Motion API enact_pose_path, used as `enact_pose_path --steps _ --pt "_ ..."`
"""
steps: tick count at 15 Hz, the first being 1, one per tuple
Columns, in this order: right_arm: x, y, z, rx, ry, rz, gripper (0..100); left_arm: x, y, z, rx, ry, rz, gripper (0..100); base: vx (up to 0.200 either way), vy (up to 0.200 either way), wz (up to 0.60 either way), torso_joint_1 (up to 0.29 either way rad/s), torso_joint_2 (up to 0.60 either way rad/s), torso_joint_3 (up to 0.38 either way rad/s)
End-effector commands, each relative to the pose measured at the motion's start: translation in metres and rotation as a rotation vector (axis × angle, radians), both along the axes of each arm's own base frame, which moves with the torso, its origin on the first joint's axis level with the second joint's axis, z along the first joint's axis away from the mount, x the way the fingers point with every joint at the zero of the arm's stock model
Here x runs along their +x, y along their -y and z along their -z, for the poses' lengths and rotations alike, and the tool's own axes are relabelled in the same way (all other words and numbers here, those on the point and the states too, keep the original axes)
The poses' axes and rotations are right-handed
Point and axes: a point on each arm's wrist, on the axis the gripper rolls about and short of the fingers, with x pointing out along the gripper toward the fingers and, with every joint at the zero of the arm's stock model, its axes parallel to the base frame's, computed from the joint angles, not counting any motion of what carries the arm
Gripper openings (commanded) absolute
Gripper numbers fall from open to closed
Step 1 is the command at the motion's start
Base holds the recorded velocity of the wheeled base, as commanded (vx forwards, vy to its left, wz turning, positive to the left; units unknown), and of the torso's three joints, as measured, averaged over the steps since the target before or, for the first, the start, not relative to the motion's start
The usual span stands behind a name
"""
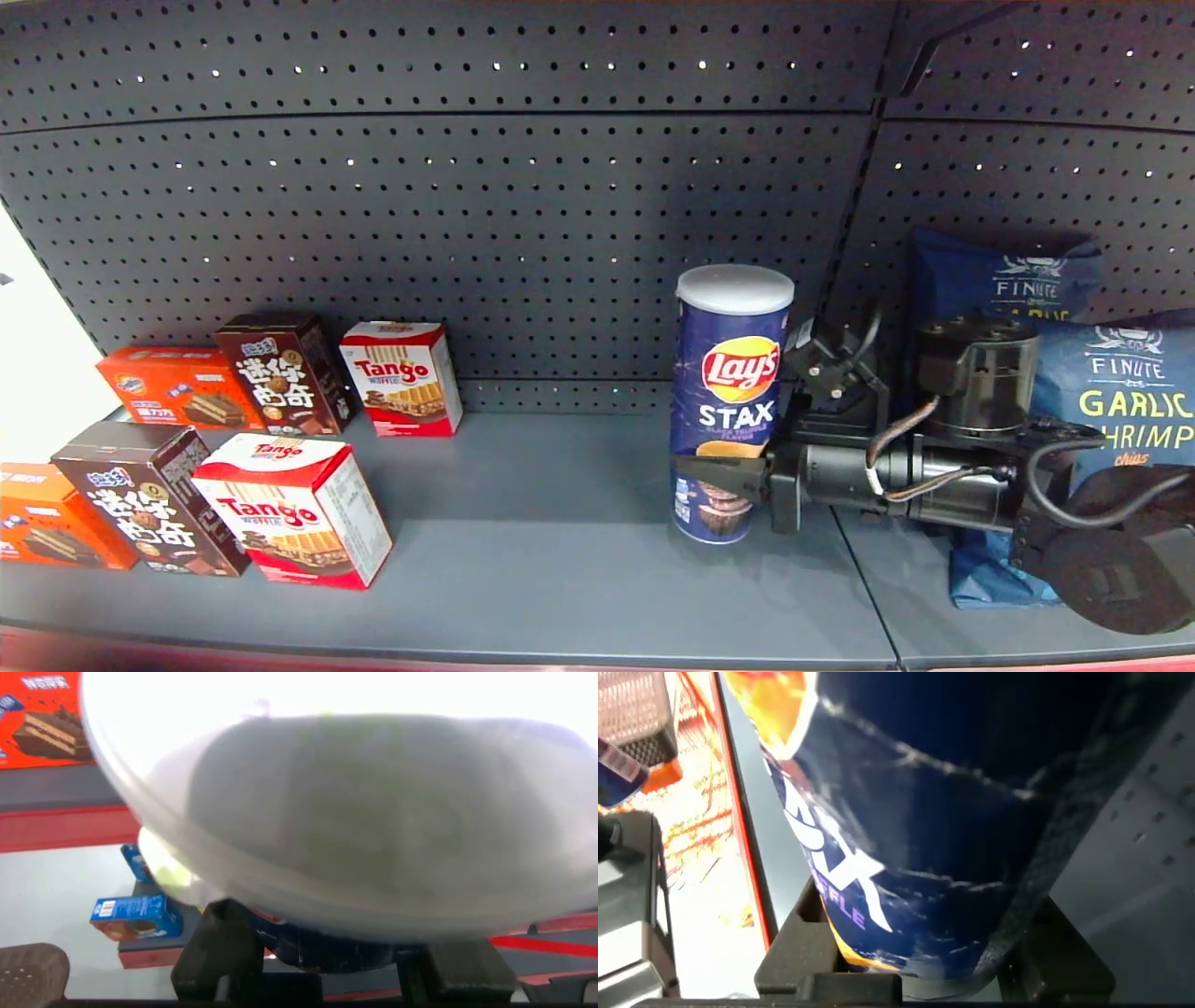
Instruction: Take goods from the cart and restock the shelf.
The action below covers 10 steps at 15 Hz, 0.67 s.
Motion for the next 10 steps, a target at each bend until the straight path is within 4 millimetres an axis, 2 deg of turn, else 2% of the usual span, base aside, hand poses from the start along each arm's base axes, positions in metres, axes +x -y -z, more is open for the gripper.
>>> enact_pose_path --steps 1,5,10 --pt "-0.006 0.004 0.001 0.011 0.008 0.002 0 -0.001 0.0 -0.002 0.0 0.01 -0.008 0 0.0 0.0 0.0 0.0 0.0 0.0" --pt "-0.015 0.007 0.018 0.002 -0.008 0.003 0 0.0 0.0 -0.002 0.004 0.007 -0.006 0 0.0 0.0 0.0 0.0 0.0 0.0" --pt "-0.028 0.004 0.026 -0.008 -0.008 0.0 0 0.0 0.0 -0.001 0.004 0.004 -0.007 0 0.0 0.0 0.0 0.0 0.0 0.0"
